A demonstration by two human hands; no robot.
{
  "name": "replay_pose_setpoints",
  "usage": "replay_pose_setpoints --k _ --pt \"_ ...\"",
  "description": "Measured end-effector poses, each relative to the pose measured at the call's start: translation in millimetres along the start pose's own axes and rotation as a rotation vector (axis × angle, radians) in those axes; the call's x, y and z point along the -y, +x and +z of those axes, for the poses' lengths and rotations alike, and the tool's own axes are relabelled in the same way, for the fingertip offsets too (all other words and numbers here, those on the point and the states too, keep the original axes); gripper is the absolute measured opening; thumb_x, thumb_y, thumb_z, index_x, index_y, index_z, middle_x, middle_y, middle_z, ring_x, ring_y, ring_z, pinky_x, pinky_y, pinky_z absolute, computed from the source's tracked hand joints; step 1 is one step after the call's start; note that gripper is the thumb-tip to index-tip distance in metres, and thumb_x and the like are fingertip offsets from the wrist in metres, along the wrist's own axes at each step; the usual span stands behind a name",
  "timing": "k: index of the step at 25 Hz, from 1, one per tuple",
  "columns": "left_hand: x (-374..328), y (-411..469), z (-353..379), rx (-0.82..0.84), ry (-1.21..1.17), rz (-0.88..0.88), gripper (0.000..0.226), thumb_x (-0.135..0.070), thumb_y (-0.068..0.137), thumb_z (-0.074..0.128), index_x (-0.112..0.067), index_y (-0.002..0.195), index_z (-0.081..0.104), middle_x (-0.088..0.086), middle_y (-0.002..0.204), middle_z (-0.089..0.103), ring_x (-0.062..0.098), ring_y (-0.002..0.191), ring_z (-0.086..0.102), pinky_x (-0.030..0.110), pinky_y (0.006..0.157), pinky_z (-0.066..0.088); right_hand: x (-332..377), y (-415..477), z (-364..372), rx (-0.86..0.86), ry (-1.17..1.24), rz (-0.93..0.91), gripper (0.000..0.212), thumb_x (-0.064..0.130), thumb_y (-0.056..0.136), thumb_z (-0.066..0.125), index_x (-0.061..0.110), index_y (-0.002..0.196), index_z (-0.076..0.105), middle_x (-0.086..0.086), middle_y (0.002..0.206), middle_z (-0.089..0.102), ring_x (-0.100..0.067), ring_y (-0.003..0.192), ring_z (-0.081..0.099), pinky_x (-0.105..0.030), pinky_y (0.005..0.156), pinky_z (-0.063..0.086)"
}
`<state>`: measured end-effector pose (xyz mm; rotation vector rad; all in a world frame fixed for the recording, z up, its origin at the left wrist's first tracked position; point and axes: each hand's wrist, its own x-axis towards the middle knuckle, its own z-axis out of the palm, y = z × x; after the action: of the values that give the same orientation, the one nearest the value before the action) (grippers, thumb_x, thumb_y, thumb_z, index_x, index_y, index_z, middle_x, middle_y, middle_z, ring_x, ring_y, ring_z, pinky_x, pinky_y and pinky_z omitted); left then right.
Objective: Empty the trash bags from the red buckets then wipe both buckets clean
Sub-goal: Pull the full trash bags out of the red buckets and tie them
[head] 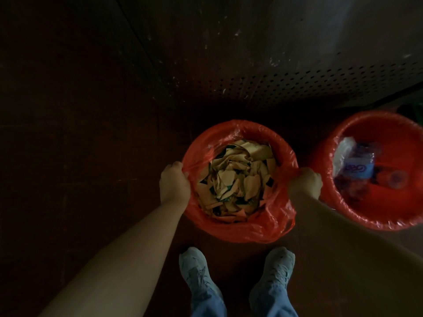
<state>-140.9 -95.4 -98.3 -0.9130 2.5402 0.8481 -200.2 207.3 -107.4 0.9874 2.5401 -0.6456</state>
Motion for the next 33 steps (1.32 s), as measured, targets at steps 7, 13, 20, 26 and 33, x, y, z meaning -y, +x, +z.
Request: replay_pose_setpoints --k 7,13,20,26,33 --pt "-30 -14 24 0.123 0.198 0.367 0.02 -0.019 0.098 0.056 -0.02 0.113 0.069 -0.001 0.109 0.063 0.019 0.103 0.058 0.032 0.08 0.05 0 3 -8 -0.045 -0.018 -0.02 0.021 0.011 0.096 0.055 0.006 0.111 0.068 -0.018 0.114 0.065 -0.034 0.099 0.061 -0.032 0.079 0.04" --pt "-24 -15 8 0.018 0.164 0.309 0.03 -0.035 0.103 0.044 -0.019 0.113 0.067 0.003 0.113 0.061 0.026 0.108 0.054 0.046 0.089 0.048 52 -47 6 0.238 0.109 -0.434 0.014 0.016 0.099 0.048 0.022 0.101 0.061 0.001 0.105 0.06 -0.019 0.091 0.062 -0.038 0.079 0.055" --pt "-7 13 -10 0.106 0.096 -0.206 0.042 -0.032 0.1 0.057 -0.011 0.136 0.054 0.015 0.137 0.052 0.033 0.123 0.053 0.046 0.098 0.05 39 -58 9 0.143 -0.004 -0.388 0.028 0.04 0.099 0.048 0.022 0.117 0.061 0.0 0.12 0.058 -0.024 0.111 0.056 -0.048 0.096 0.048" --pt "-19 20 -11 -0.039 -0.088 -0.251 0.017 -0.019 0.099 0.057 -0.012 0.109 0.068 0.01 0.105 0.069 0.026 0.097 0.067 0.032 0.076 0.049 2 -33 -9 0.346 0.102 -0.15 0.07 0.068 0.092 0.051 0.023 0.144 0.047 -0.003 0.131 0.06 -0.022 0.112 0.061 -0.041 0.088 0.054" --pt "-89 -16 0 0.121 -0.121 0.278 0.013 -0.021 0.099 0.059 -0.017 0.107 0.068 -0.003 0.107 0.063 0.01 0.096 0.058 0.025 0.081 0.047 3 -48 -16 0.446 0.079 -0.184 0.05 0.052 0.093 0.062 0.026 0.135 0.056 0.014 0.097 0.062 -0.005 0.075 0.065 -0.021 0.059 0.049"
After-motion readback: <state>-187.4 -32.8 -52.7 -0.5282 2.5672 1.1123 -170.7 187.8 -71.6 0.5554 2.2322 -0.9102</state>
